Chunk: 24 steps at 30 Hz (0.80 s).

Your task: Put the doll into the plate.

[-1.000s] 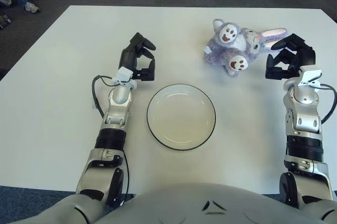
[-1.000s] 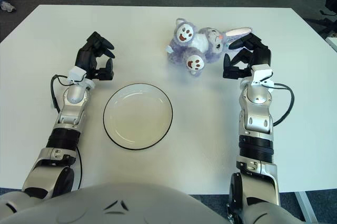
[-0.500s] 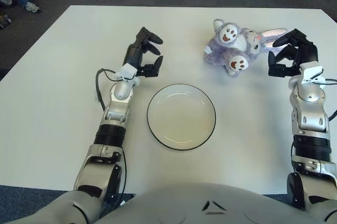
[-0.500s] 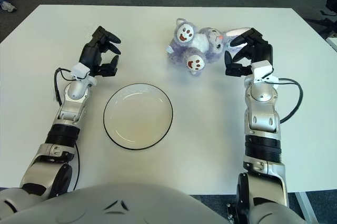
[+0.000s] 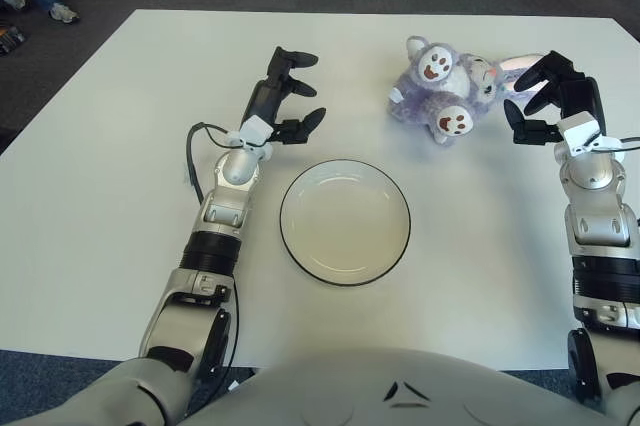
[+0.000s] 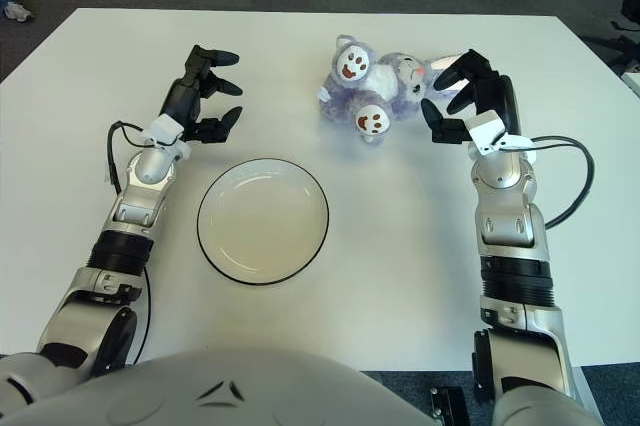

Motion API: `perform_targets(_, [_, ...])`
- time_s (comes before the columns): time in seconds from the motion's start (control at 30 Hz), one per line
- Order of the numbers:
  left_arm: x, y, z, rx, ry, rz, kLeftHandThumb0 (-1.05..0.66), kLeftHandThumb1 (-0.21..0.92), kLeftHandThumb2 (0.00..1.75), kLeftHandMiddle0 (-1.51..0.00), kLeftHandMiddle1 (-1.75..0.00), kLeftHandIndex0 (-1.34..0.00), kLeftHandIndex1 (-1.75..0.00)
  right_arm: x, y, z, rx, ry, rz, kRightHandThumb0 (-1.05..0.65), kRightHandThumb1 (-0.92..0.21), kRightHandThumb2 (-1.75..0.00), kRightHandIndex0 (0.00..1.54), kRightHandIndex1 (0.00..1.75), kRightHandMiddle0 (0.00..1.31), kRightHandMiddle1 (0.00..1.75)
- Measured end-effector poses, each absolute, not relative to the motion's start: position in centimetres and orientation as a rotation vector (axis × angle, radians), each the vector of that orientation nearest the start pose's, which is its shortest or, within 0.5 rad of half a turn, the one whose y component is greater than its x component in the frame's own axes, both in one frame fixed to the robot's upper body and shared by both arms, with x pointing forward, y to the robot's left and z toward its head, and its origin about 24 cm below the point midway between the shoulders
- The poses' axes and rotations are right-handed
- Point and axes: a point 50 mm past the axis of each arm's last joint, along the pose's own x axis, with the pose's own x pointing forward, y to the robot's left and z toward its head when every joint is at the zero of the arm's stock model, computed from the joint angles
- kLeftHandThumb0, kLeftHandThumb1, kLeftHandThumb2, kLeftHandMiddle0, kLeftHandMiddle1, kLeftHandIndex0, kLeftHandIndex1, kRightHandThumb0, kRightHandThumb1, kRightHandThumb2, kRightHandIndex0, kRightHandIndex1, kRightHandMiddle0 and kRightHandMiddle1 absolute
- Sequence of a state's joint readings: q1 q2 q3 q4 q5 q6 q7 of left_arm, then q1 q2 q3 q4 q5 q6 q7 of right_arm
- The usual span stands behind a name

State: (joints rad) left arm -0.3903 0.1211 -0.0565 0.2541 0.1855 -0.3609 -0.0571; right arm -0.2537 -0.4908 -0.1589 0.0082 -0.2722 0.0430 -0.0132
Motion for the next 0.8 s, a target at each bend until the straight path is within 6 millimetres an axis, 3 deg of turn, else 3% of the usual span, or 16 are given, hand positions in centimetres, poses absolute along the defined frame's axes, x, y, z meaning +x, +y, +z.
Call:
perform_targets(0.1, [31.5,12.0,12.3,0.341,-0.496,-0.232,-0.57,0.48,0.86,-0.27,-0.79,0.00,-0.82,29.3,-25.9,14.7,-0.768,-0.225,-0.201,-0.66,-0.50,-0.80,1.16,1.75,0.04,1.42])
perform_targets(0.27, [31.7,11.6,12.5,0.363,-0.503,-0.238,-0.62,0.49,0.82,-0.24,-0.73,0.00,-0.75,29.4,-26.1,14.6,-0.813,-0.214,-0.185,-0.72,-0.48,-0.77,1.20,1.75,0.00,1.18])
perform_targets(0.3, [31.7,11.4,12.5,0.369,-0.504,-0.240,-0.64,0.50,0.80,-0.24,-0.72,0.00,-0.74,29.4,-26.1,14.6,-0.825,-0.214,-0.179,-0.73,-0.48,-0.77,1.09,1.75,0.00,1.15])
perform_targets(0.33, [31.8,11.4,12.5,0.376,-0.505,-0.241,-0.67,0.52,0.77,-0.23,-0.69,0.00,-0.73,29.5,-26.1,14.6,-0.838,-0.214,-0.175,-0.75,-0.50,-0.74,0.69,1.56,0.00,1.08])
perform_targets(0.37, [31.9,11.2,12.5,0.387,-0.507,-0.241,-0.69,0.53,0.75,-0.23,-0.67,0.00,-0.72,29.5,-26.1,14.6,-0.854,-0.213,-0.168,-0.77,-0.52,-0.71,0.44,1.44,0.00,1.03])
perform_targets(0.47, [32.1,10.8,12.5,0.420,-0.520,-0.239,-0.75,0.57,0.70,-0.21,-0.62,0.00,-0.72,29.8,-26.1,14.6,-0.896,-0.204,-0.141,-0.82,-0.56,-0.65,0.14,0.93,0.00,0.91])
perform_targets(0.6, [32.4,10.1,12.7,0.462,-0.550,-0.234,-0.77,0.56,0.67,-0.21,-0.60,0.00,-0.73,30.4,-26.1,14.9,-0.953,-0.190,-0.108,-0.87,-0.59,-0.60,0.03,0.53,0.00,0.79])
perform_targets(0.8, [32.6,8.5,13.5,0.516,-0.603,-0.234,-0.71,0.43,0.77,-0.16,-0.68,0.00,-0.67,31.4,-26.3,15.2,-1.037,-0.201,-0.073,-0.93,-0.62,-0.57,0.00,0.30,0.00,0.69])
